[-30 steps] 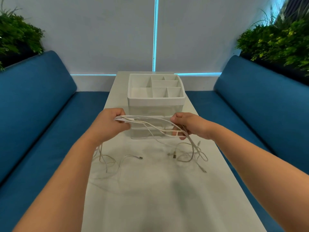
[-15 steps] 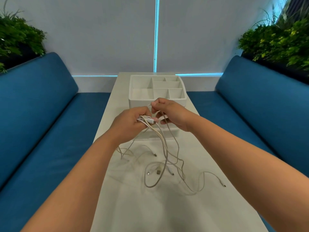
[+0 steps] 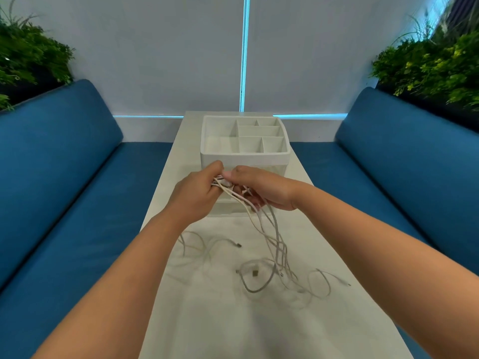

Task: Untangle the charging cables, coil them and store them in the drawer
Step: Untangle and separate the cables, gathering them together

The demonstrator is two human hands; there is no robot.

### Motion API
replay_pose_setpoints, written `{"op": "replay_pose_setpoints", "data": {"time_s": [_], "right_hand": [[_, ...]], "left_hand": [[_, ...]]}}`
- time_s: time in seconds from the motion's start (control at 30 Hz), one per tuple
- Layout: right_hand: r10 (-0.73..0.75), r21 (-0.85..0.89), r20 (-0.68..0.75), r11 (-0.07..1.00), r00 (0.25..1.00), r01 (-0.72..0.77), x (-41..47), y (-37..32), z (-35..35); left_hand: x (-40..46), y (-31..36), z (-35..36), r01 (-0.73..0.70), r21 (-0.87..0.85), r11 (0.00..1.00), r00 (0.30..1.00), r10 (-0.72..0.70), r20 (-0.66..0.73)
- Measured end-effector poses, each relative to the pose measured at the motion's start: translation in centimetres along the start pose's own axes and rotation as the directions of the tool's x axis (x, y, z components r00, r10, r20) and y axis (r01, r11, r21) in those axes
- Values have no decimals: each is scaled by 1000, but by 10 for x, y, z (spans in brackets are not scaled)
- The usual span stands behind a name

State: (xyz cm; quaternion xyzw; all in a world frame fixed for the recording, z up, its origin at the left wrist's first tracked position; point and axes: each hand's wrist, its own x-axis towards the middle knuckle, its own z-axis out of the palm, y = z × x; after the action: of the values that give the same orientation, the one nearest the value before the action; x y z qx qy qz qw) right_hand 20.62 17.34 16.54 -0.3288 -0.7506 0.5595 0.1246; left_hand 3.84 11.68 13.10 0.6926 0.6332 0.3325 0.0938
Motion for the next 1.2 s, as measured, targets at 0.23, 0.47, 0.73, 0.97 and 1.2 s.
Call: {"op": "replay_pose_setpoints", "data": {"time_s": [0.23,0.47,0.73,0.97,1.2], "right_hand": [[-7,-196,60,981,998,18,-17,21,-9],[-27,-266,-37,964,999,16,-23,26,-26],[40,-288,-31,956,999,-47,-40,37,-41],[-16,-305,-139,952,990,-28,-34,51,-43],[13,-341,-292,933,956,-117,-26,66,-50]], "left_hand": [[4,-15,-23,27,-115,993,996,-37,-87],[-7,-9,-29,123,-95,988,962,-95,257],[-14,-24,-50,211,-70,975,958,-192,213],[-19,-30,-50,341,-132,931,915,-296,274],[-15,-27,-48,393,-224,892,896,-317,312]]}}
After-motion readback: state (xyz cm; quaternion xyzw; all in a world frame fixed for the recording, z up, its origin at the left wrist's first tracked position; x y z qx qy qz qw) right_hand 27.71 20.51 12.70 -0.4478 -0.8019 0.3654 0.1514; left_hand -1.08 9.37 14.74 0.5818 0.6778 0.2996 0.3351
